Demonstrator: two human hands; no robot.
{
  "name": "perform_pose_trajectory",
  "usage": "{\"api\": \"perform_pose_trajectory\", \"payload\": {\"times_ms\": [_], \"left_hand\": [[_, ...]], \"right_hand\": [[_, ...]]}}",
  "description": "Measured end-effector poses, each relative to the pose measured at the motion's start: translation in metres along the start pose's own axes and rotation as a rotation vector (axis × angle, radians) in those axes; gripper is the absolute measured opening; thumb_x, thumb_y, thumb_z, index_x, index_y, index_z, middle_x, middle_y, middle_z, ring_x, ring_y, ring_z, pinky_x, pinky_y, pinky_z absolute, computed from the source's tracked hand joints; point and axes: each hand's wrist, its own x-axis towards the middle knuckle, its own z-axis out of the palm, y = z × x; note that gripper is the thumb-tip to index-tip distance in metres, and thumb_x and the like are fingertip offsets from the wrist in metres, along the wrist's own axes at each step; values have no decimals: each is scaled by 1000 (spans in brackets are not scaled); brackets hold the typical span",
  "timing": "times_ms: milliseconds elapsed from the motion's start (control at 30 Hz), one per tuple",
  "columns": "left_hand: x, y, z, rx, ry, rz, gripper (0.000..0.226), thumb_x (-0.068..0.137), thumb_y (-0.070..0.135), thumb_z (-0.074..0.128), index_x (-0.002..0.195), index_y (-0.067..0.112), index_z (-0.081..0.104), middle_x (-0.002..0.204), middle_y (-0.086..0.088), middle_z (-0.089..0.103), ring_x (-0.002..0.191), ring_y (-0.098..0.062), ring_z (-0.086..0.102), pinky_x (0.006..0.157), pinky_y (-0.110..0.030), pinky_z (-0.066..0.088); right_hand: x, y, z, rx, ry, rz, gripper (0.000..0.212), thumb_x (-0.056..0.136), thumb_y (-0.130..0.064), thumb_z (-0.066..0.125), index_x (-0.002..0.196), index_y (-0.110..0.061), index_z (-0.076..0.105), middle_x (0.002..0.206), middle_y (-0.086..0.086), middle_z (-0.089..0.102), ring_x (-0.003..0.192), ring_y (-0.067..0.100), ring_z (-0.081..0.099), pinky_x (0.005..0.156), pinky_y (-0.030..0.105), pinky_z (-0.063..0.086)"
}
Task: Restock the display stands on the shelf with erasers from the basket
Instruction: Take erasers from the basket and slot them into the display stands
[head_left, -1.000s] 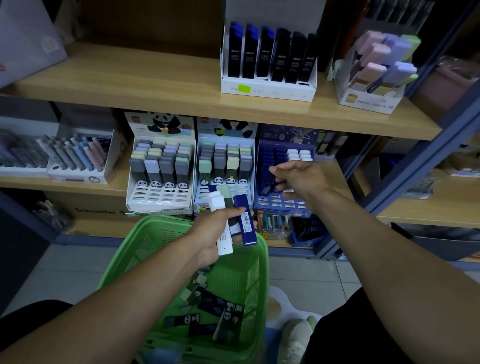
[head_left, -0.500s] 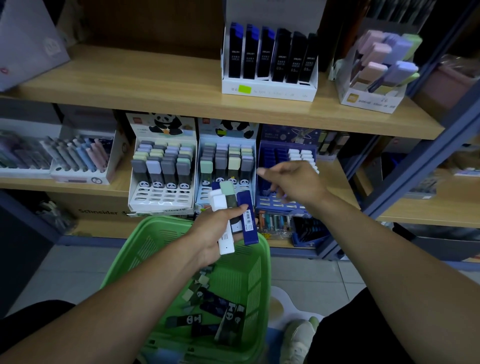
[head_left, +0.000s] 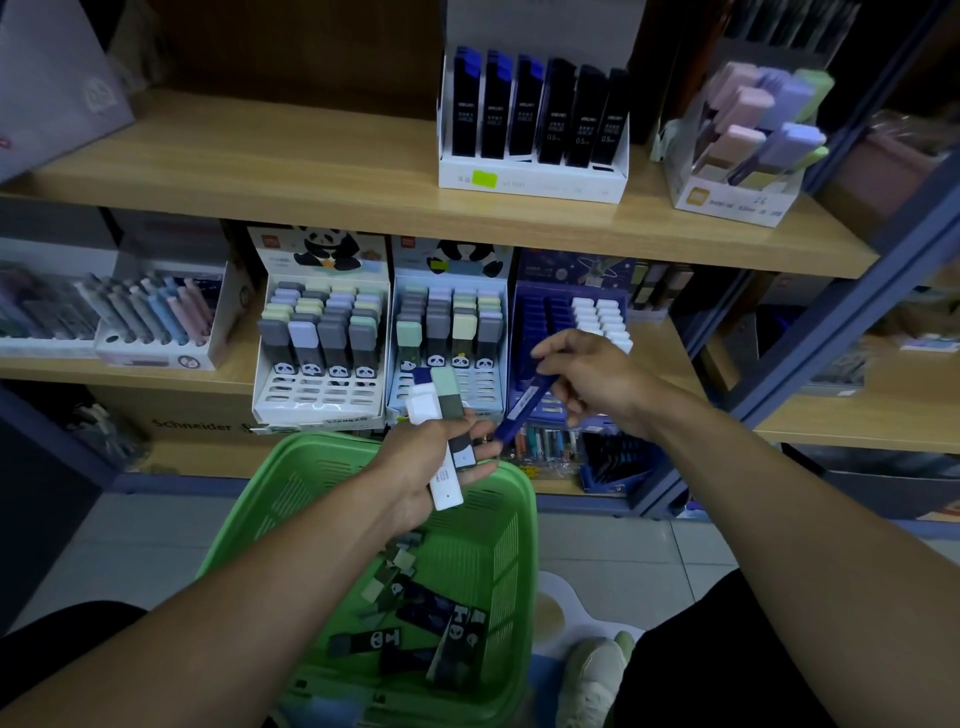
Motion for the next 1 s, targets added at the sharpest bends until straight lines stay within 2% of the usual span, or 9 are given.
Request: {"api": "perform_pose_trajectory", "payload": {"times_ms": [100,200,333,400,600,767,867,1000], "left_hand": [[-2,1,-1,36,-9,3,19,98,9,60,116,5,64,98,-10,77,76,-22,76,57,-31,61],[-4,2,0,55,-12,5,21,96,11,64,116,8,65,103,-10,77,77,-21,76,54,-28,58],[-7,3,2,20,-8,-34,21,96,15,64,116,7,66,104,-11,77,79,-22,74,52,-26,56],[-8,4,3,-3,-3,-56,22,96,16,64,116,10,66,105,-11,76,79,-22,73,50,-25,55],[-8,4,4,-13,-14,-94,20,96,18,61,115,12,64,107,-12,76,78,-22,71,51,-22,54],[-7,6,2,-31,-38,-108,19,92,15,52,107,10,62,85,-10,72,62,-20,62,44,-20,44],[-6,5,2,-32,-61,-105,21,91,16,51,110,10,60,76,-8,66,55,-19,54,38,-19,37],[-10,4,6,-32,-84,-98,22,96,15,53,114,8,63,85,-10,71,60,-20,60,39,-19,41]], "right_hand": [[-1,5,-12,72,48,14,12,101,-17,57,109,-9,61,61,6,56,47,14,49,54,32,56],[-3,7,-21,165,64,42,22,96,-20,66,112,-5,60,72,11,68,56,18,60,62,35,60],[-5,9,-29,176,36,60,31,98,-31,64,118,-9,57,102,11,74,85,28,72,83,45,61],[-5,10,-31,162,13,62,28,101,-37,57,119,-15,55,111,9,72,95,30,73,87,48,59],[-4,10,-31,165,18,79,21,105,-26,50,124,-17,51,113,7,71,95,29,72,85,47,60],[-3,12,-28,120,37,68,28,103,-32,54,123,-13,54,108,4,73,92,25,74,84,44,61],[-1,11,-24,105,119,52,32,98,-33,63,120,-11,60,100,3,75,85,22,74,80,42,62],[0,7,-20,97,301,-26,26,92,-25,73,111,-7,68,93,6,72,76,24,69,80,47,60]]}}
